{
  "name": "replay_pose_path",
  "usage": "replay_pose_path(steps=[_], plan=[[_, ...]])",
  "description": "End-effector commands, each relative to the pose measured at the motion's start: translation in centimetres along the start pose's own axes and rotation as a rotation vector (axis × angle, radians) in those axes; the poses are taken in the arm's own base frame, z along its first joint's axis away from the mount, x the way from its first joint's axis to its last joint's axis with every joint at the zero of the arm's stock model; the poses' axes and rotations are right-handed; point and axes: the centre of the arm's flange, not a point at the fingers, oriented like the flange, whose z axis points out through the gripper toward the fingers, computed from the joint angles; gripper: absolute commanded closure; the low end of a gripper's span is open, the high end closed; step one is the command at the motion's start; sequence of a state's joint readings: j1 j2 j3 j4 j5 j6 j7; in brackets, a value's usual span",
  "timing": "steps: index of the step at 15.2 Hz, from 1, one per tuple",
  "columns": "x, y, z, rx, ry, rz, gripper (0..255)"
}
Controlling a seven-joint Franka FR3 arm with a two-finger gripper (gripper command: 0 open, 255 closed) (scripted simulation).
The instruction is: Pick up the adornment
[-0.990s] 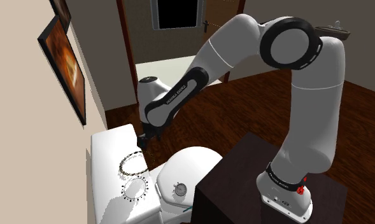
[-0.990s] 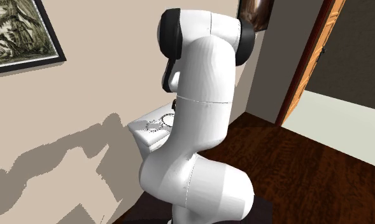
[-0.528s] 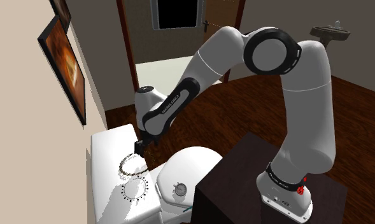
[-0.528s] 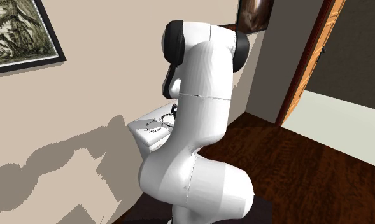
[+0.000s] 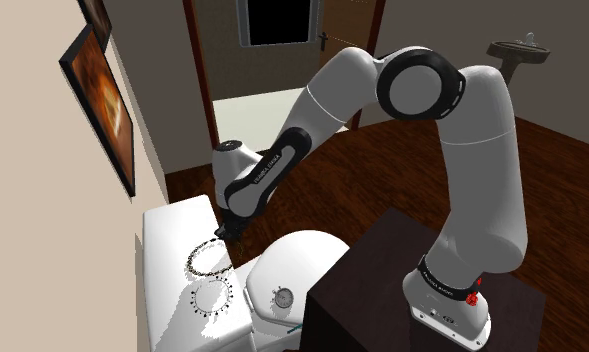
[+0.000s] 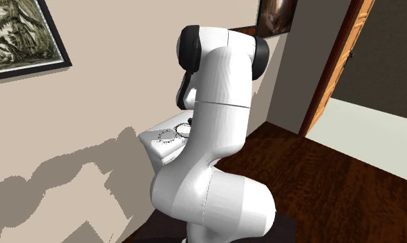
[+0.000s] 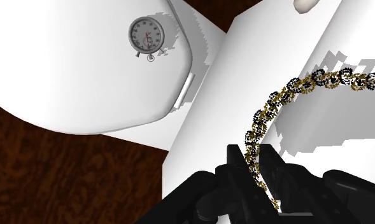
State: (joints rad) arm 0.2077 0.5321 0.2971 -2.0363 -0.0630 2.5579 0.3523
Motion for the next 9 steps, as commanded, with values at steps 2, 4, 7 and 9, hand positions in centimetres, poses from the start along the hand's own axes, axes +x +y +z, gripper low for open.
replay_pose_path(steps=[2,4,7,9], plan=[[0.0,0.0,0.0,0.000,0.000,0.000,255],[0.0,0.0,0.0,0.000,0.000,0.000,255],[-0.1,0.0,-1.0,0.000,0.000,0.000,255],[-0.1,-0.2,-2.1,0.000,0.000,0.000,255]])
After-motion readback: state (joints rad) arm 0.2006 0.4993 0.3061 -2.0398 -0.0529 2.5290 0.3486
